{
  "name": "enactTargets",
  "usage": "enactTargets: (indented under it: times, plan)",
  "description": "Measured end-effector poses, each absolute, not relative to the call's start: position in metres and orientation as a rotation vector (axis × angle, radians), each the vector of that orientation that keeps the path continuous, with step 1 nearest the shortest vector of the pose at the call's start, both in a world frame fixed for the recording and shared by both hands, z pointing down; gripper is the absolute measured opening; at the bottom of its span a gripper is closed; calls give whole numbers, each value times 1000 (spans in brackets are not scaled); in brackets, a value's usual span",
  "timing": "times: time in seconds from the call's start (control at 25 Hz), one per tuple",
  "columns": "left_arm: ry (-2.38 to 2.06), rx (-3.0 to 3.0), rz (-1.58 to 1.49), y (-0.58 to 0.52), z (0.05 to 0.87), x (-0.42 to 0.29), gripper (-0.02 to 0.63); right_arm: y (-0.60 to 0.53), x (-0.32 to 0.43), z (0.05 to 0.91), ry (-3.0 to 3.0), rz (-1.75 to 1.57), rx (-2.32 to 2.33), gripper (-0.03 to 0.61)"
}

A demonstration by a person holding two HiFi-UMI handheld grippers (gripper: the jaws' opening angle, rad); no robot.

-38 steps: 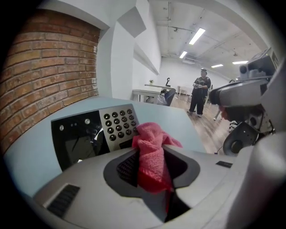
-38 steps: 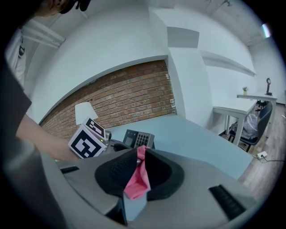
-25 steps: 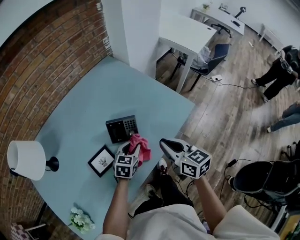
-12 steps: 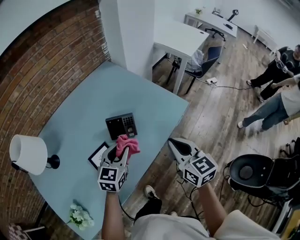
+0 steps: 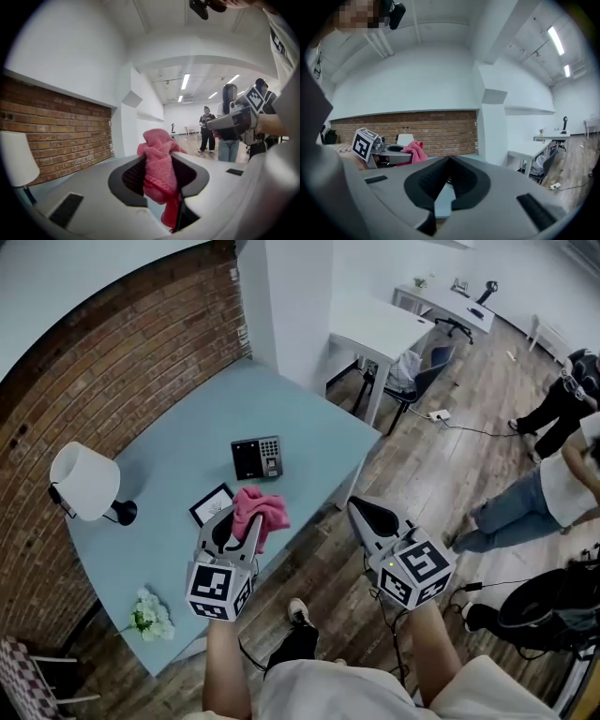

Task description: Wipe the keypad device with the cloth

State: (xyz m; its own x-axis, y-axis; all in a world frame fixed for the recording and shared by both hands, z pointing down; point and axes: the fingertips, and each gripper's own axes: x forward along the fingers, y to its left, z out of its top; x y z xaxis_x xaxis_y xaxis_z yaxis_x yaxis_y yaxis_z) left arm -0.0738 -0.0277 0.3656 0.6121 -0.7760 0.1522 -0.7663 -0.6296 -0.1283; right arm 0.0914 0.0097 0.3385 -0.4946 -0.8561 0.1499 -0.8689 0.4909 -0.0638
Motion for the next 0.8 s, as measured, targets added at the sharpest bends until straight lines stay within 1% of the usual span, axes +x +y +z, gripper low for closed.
enactTargets:
  times: [0.52,0.8]
  plan:
    - [1296,-2656,-210,148,283,-64,161,167,89,271,-2620,61,1517,-5]
    - [1307,-2646,-208,194,271,-70,161,209,81,254,-2640,-4,1512,-5]
